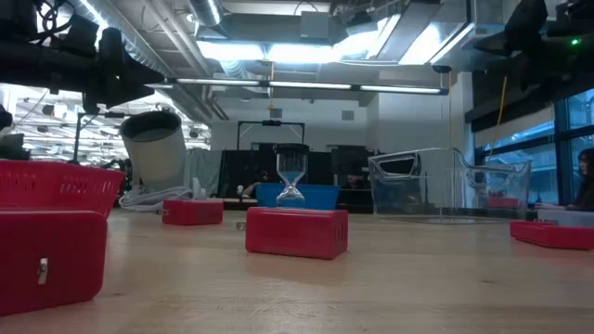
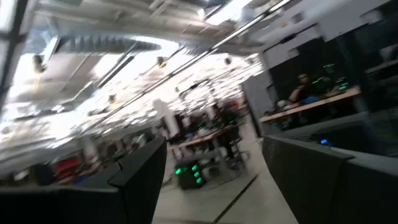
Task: Pick & Place Office items
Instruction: Put the light blue charger adapter into the transparent bin
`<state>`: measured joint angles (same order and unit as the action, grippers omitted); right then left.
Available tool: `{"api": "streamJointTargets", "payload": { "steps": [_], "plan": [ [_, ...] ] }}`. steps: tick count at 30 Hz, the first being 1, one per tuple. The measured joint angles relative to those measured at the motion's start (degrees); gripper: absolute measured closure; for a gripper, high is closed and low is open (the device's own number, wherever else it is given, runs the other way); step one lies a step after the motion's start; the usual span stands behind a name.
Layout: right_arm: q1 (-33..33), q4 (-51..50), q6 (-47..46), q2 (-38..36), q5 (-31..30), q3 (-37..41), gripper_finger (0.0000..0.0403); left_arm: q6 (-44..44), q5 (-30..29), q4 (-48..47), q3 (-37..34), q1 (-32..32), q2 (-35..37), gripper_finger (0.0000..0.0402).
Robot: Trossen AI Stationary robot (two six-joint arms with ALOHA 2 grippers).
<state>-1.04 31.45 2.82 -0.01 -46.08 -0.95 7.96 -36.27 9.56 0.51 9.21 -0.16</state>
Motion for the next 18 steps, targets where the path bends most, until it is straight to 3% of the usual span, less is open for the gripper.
{"api": "streamJointTargets", "payload": {
  "steps": [4,9,16,18],
  "plan": [
    [0.0,-7.96,-7.17,0.0,5.42,-0.76,0.0132,3.37,0.17,-0.14,-0.01,0.0,0.0,0.0162],
    [0.0,-27.55,-16.13,1.23,6.29,-7.76,0.0132,3.46,1.21,-0.31,0.0,0.0,0.0,0.0162],
    [0.0,-41.11,-26.37,10.33,8.72,-18.85,0.0132,3.39,1.37,-1.14,-0.01,0.0,0.0,0.0162],
    [0.0,-45.63,-31.43,14.18,11.98,-22.11,0.0132,3.38,1.32,-1.41,-0.02,0.0,0.0,0.0162]
  ]
}}
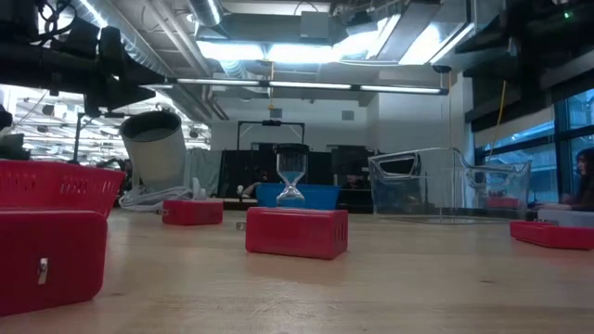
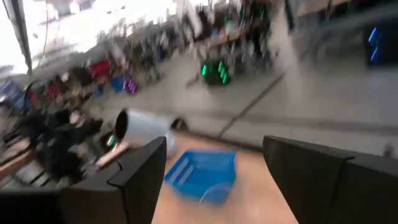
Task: Pick & Place Office items
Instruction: Put the light blue charger adapter into the transparent bin
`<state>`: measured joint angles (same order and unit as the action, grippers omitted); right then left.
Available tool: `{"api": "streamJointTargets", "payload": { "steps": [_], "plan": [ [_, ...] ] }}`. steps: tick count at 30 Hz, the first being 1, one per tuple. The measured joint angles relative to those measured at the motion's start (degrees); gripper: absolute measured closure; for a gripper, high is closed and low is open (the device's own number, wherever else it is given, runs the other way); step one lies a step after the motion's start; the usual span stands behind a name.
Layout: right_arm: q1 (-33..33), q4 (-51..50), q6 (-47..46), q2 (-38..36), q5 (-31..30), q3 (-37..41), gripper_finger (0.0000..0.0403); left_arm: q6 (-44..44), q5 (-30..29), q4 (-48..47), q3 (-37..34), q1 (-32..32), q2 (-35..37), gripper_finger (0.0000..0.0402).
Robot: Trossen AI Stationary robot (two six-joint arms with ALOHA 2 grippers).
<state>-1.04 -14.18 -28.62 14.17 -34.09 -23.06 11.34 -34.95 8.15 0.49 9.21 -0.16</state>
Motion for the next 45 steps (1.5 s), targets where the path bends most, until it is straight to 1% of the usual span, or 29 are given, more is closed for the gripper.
{"api": "streamJointTargets", "payload": {
  "steps": [2,4,6,9,12,14,19,23,25,28,32,36,38,42,45],
  "plan": [
    [0.0,-5.72,-6.4,4.12,5.96,-3.32,0.0132,-0.01,-0.67,-0.48,0.02,0.0,0.0,0.0162],
    [0.0,-11.97,-12.32,8.5,13.46,-6.66,0.0132,-0.07,-1.77,-1.09,0.02,0.0,0.0,0.0162],
    [0.02,-17.82,-16.37,13.06,20.48,-9.73,0.0132,-0.07,-2.69,-1.47,0.01,0.0,0.0,0.0162],
    [0.0,-26.12,-17.64,19.36,29.92,-13.19,0.0132,-0.07,-3.29,-2.06,0.01,0.0,0.0,0.0162],
    [0.5,-31.29,-17.59,24.87,39.98,-15.5,0.0132,-0.06,-3.47,-2.52,0.0,0.0,0.0,0.0162],
    [1.5,-33.9,-17.43,28.15,43.75,-16.61,0.0132,-0.05,-3.47,-2.82,0.02,0.0,0.0,0.0162],
    [4.21,-39.61,-17.06,34.48,44.44,-17.54,0.0127,-0.05,-3.47,-3.52,0.01,0.0,0.0,0.0162],
    [5.51,-42.85,-15.63,38.96,44.34,-17.56,0.0099,-0.07,-3.47,-3.84,0.0,0.0,0.0,0.0162],
    [6.15,-43.44,-14.17,41.13,43.09,-17.56,0.0085,-0.07,-3.47,-3.84,0.02,0.0,0.0,0.0162],
    [7.15,-43.46,-11.12,44.68,39.03,-17.56,0.0074,-0.07,-3.45,-3.84,0.0,0.0,0.0,0.0162],
    [8.44,-43.49,-4.36,48.84,36.9,-17.56,0.0078,-0.07,-3.45,-3.84,0.0,0.0,0.0,0.0162],
    [9.52,-43.7,0.95,52.88,36.44,-17.56,0.0088,-0.03,-3.45,-3.84,0.01,0.0,0.0,0.0162],
    [9.89,-43.71,2.06,55.03,36.1,-17.56,0.0092,-0.04,-3.45,-3.84,0.01,0.0,-0.02,0.0162],
    [9.9,-44.14,2.28,59.47,33.45,-17.56,0.0096,-0.05,-3.42,-3.84,0.01,0.0,-0.02,0.0162],
    [9.92,-44.16,4.61,62.43,33.43,-17.56,0.0096,-0.05,-3.42,-3.84,0.01,0.0,-0.02,0.0162]
  ]
}}
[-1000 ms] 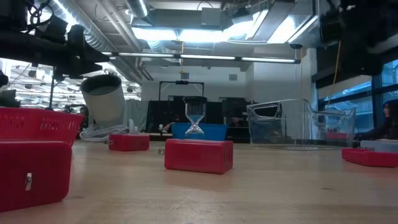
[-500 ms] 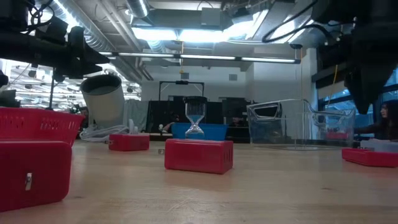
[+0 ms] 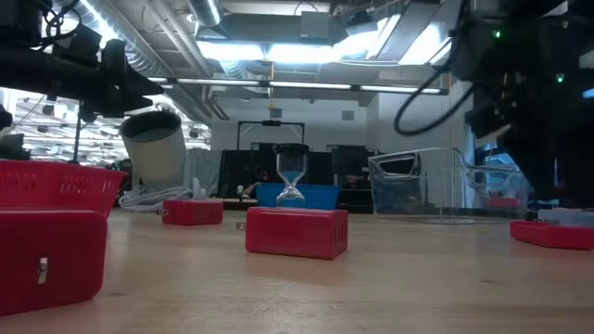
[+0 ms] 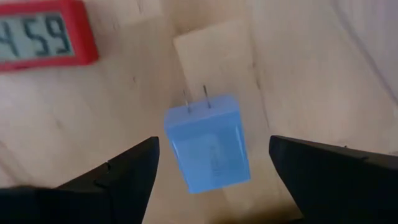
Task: Pick & Place Office items
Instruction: Put the light blue charger adapter into the transparent bin
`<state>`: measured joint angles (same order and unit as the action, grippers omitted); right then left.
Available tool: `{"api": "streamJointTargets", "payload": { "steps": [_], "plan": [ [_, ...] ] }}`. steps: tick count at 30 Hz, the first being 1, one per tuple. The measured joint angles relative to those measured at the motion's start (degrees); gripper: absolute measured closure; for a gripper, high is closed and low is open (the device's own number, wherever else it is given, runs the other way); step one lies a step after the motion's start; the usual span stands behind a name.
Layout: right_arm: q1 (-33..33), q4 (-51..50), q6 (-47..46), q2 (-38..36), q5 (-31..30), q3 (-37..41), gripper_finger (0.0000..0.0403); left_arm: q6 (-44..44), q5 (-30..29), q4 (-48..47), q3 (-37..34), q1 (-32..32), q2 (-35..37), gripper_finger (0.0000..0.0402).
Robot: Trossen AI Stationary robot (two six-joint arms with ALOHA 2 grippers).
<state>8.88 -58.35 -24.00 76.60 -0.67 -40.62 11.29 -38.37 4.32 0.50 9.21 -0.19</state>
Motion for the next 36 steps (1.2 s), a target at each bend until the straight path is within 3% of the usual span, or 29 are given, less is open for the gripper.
{"api": "streamJointTargets", "payload": {
  "steps": [12,19,23,28,36],
  "plan": [
    [-0.01,1.56,9.16,7.27,-0.25,0.0,0.0097,0.0,0.02,-0.02,0.0,0.0,0.0,0.0162],
    [-0.02,2.45,9.68,9.96,0.04,0.0,0.01,0.0,0.02,-0.02,0.01,0.0,0.0,0.0162],
    [-0.02,2.35,9.59,10.03,0.07,0.0,0.0127,0.0,0.03,-0.02,0.0,0.0,0.0,0.0162],
    [0.06,0.54,8.91,10.03,0.07,0.0,0.019,0.0,0.04,-0.02,0.01,0.0,0.0,0.0162],
    [2.65,-3.18,8.39,9.56,0.18,0.01,0.019,-0.01,0.04,-0.02,-0.01,0.0,0.0,0.0162]
  ]
}}
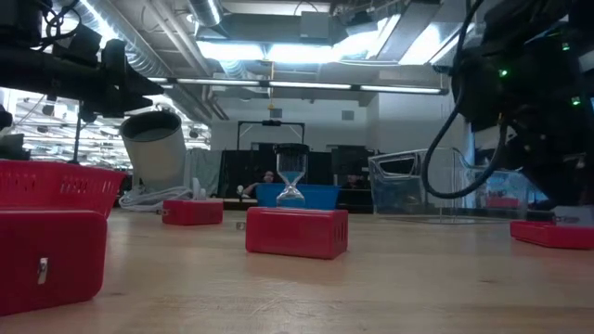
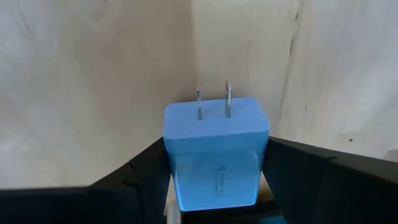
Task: Pick & Place Office items
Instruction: Put the light blue charger adapter into the transparent bin
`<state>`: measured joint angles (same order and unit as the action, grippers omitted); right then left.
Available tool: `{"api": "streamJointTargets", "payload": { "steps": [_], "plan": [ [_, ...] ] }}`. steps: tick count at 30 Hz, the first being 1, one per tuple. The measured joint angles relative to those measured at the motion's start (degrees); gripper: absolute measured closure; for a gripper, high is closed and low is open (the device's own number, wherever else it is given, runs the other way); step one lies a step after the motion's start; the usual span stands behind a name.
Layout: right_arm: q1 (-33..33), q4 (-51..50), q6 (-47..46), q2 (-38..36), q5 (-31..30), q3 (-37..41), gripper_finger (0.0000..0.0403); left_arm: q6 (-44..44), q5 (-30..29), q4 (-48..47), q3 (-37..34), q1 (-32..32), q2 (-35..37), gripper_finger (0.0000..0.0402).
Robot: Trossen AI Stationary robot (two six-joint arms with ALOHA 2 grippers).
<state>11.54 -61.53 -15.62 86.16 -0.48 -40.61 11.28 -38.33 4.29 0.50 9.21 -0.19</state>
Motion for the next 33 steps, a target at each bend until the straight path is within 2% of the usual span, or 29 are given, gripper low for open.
{"api": "streamJointTargets", "payload": {
  "steps": [6,12,15,18,21,23,30,33],
  "plan": [
    [1.46,-2.52,-0.29,-2.82,1.61,-3.85,0.0182,0.01,0.01,0.0,0.01,0.0,0.0,0.0162],
    [1.81,-6.83,-0.4,-9.23,1.02,-13.19,0.0188,0.11,0.01,0.0,0.02,0.0,0.0,0.0162],
    [1.59,-6.8,-0.47,-12.97,-3.09,-18.77,0.0185,0.08,0.01,0.0,0.0,0.0,0.0,0.0162],
    [-0.22,-6.67,-2.85,-15.68,-9.84,-23.7,0.0179,0.06,0.01,0.0,0.0,0.0,0.0,0.0162],
    [-3.79,-6.63,-5.44,-17.08,-18.08,-27.05,0.0177,0.04,0.01,0.0,0.0,-0.02,-0.02,0.0162],
    [-7.16,-6.54,-7.43,-17.12,-21.34,-27.95,0.0179,0.01,-0.01,0.0,-0.01,0.0,-0.02,0.0162],
    [-22.76,-4.82,-7.65,-14.69,-21.05,-24.68,0.0181,-0.01,-0.01,0.0,0.01,0.0,-0.02,0.0162],
    [-27.91,-2.21,-6.33,-13.4,-18.39,-22.01,0.018,0.01,-0.01,0.0,0.0,0.0,-0.02,0.0162]
  ]
}}
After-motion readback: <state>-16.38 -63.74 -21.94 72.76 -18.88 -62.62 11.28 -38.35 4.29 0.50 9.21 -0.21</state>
